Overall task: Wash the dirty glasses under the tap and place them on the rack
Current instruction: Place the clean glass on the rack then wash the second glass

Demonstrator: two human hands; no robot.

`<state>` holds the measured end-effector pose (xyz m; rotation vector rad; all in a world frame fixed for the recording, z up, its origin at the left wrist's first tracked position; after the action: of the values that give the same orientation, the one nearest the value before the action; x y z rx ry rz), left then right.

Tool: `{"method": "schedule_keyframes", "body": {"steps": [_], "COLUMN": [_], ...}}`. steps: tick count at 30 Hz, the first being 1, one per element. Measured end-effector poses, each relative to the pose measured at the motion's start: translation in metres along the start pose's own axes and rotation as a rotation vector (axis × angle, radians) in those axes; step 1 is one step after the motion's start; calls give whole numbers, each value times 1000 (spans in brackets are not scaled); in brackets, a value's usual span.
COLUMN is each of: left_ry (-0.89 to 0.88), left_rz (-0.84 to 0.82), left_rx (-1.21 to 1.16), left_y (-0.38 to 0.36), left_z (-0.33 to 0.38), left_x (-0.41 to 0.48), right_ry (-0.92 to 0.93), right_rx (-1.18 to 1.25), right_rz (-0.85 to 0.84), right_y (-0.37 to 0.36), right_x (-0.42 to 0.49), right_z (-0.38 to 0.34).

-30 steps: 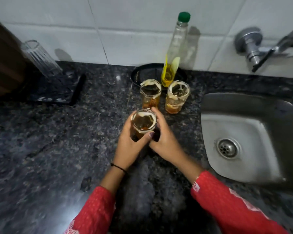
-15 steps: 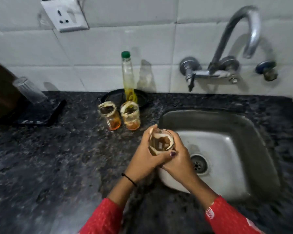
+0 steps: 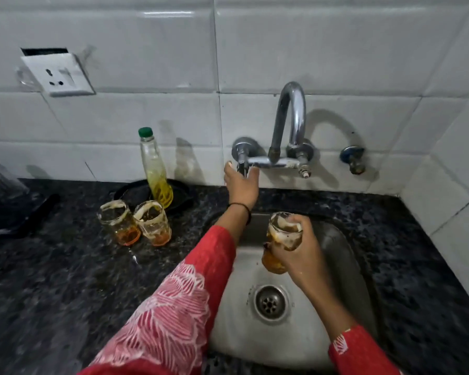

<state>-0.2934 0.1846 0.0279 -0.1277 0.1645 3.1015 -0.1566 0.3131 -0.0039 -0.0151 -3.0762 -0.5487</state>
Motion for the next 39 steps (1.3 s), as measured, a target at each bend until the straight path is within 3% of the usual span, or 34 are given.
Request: {"method": "schedule_keyframes", "body": {"steps": [5, 9, 13, 17, 21, 24, 27, 30, 36, 39], "left_ry": [80, 201, 261, 323, 644, 756, 760, 785, 740, 629], "left_rz": [93, 199, 36, -172, -424, -516, -448, -386, -323, -299], "left_rx": [-183, -543, -862, -770, -678, -757, -836, -806, -782, -831], "left_y": [-2, 15, 21, 0, -30, -50, -60, -59, -59, -58], "left_z": [6, -22, -43, -75, -157, -178, -186, -194, -191, -193], "left_x": [47, 64, 64, 2, -72, -112, -117, -107, -78, -62], "right_ry": [-39, -57, -73, -86, -121, -190, -184, 1, -112, -242], "right_rx": [17, -1, -8, -8, -68, -184, -522, -838, -827, -481], "right_rz": [-24, -20, -25, -37, -19, -75, -190, -202, -320, -251], "right_y": [-6, -10, -16, -20, -17, -19, -31, -35, -27, -22], "right_x": [16, 22, 19, 13, 9, 6, 1, 0, 18, 32], "right_z": [-3, -2, 1, 1, 10, 24, 35, 26, 37, 55]}}
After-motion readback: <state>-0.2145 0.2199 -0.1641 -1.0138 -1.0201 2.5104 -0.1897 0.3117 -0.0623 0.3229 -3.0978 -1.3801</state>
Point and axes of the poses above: each hand's wrist, its own x-axis towards the middle knuckle, its own y-axis out of the back of the hand, z = x × y, the point moved 6 cm from there along x, towards the middle knuckle, and after that the axes turned 13 degrees about -z, right-handed, at the moved point
